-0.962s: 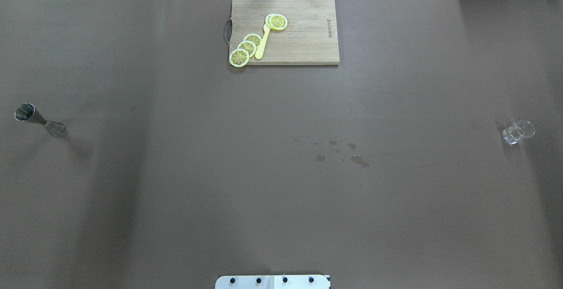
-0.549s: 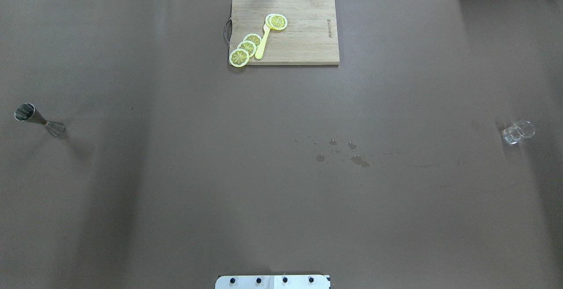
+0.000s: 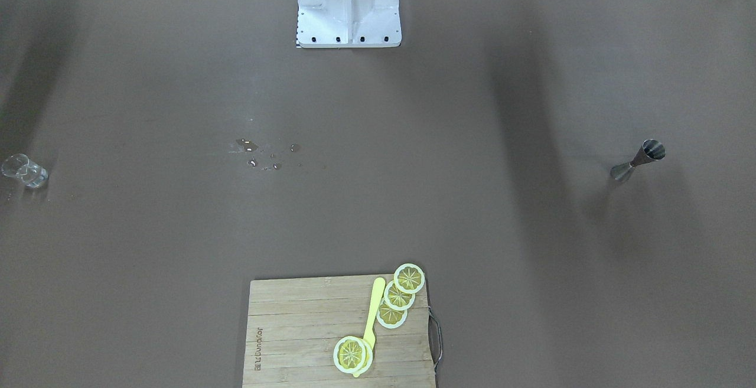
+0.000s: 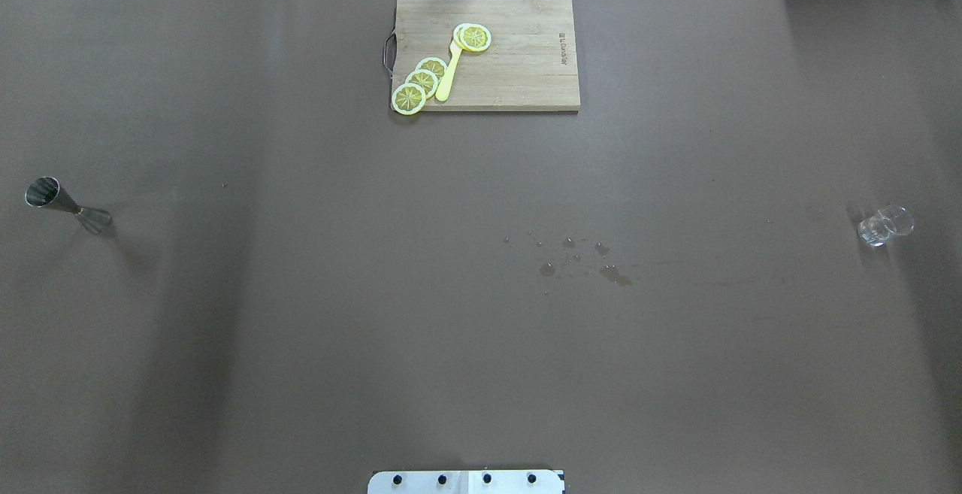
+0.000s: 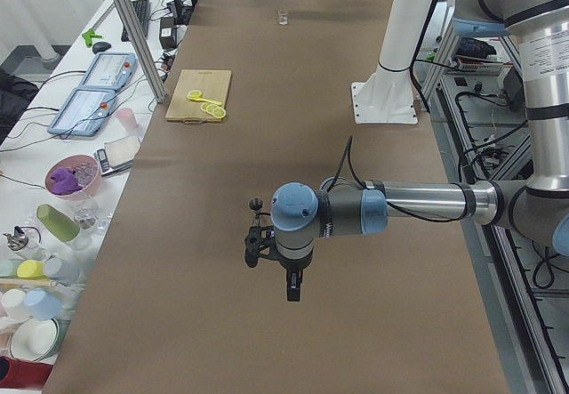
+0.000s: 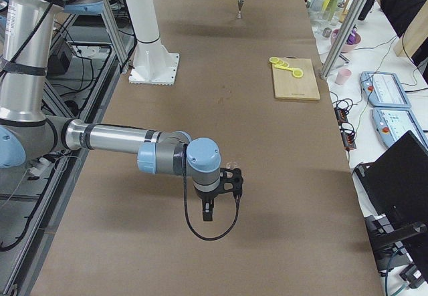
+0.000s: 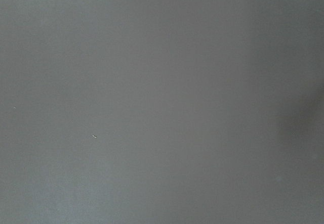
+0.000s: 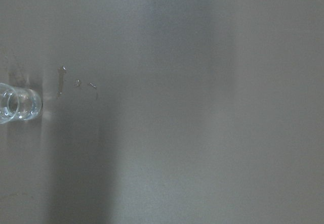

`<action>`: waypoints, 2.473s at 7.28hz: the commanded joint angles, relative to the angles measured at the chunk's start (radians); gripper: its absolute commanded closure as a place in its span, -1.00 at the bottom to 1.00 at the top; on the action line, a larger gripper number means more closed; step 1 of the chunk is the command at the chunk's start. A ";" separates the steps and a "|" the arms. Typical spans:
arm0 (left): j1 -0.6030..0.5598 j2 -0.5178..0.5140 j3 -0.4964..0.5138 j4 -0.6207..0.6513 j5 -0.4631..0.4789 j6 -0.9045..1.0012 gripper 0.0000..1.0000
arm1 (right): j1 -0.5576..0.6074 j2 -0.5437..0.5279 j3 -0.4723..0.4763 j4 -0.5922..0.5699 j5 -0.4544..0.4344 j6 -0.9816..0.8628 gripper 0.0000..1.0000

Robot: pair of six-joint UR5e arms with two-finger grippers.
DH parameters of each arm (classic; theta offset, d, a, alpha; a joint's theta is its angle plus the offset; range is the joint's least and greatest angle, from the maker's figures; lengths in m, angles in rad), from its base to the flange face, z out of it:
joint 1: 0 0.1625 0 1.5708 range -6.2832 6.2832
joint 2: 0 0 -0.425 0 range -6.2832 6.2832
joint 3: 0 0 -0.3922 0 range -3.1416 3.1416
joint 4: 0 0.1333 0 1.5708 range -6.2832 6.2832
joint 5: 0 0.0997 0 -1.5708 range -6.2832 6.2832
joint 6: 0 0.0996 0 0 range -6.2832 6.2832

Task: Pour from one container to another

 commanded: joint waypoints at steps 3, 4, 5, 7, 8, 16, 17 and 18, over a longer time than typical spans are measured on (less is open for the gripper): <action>0.000 0.002 0.001 0.000 0.002 0.001 -0.96 | 0.000 -0.003 -0.008 0.000 -0.006 -0.002 -1.00; 0.000 0.002 0.001 0.000 0.000 0.001 -0.96 | 0.000 -0.003 -0.008 0.000 -0.007 -0.002 -1.00; 0.000 0.000 0.001 0.000 0.002 0.001 -0.96 | 0.000 -0.003 -0.010 0.000 -0.007 -0.002 -1.00; 0.000 0.000 -0.001 0.000 0.000 0.001 -0.96 | 0.000 -0.003 -0.010 0.000 -0.012 -0.002 -1.00; 0.000 -0.002 0.001 -0.001 0.002 0.001 -0.96 | 0.000 -0.004 -0.010 0.000 -0.013 -0.002 -1.00; 0.000 -0.008 0.001 -0.001 0.002 0.001 -0.96 | 0.000 0.036 -0.051 0.003 -0.019 -0.003 -1.00; 0.000 -0.008 0.001 -0.001 0.002 0.001 -0.96 | 0.000 0.034 -0.044 -0.003 -0.016 -0.002 -1.00; 0.000 -0.008 0.001 -0.001 0.002 0.001 -0.96 | 0.000 0.031 -0.022 -0.024 -0.015 0.000 -1.00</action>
